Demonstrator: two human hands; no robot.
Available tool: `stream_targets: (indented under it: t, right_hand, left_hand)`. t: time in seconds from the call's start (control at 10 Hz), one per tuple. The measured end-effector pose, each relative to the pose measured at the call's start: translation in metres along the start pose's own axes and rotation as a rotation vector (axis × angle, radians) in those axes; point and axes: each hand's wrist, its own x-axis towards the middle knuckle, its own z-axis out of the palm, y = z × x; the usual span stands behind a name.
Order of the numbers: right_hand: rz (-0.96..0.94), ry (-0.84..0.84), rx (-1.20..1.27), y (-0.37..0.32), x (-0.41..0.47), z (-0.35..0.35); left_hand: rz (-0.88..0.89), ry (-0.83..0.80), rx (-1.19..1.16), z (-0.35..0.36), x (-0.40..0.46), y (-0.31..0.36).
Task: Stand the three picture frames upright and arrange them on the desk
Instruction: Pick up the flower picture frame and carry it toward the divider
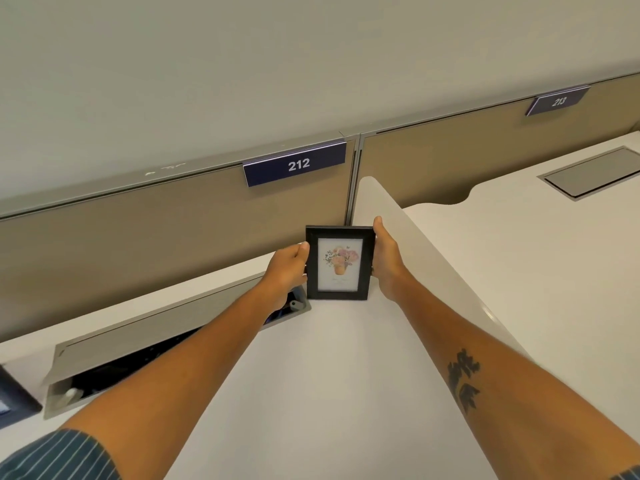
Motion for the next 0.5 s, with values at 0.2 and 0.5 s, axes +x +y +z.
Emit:
stream_targets:
  t: [0.2,0.5]
  right_hand:
    - [-0.009,0.005,-0.042,-0.002,-0.004,0.001]
    - [-0.059,0.029,-0.14,0.005,-0.047,-0.008]
  left_hand:
    - [-0.017,-0.008,-0.02,0.0,-0.003,0.002]
    - [0.008,0.147,0.047,0.002,-0.036,-0.018]
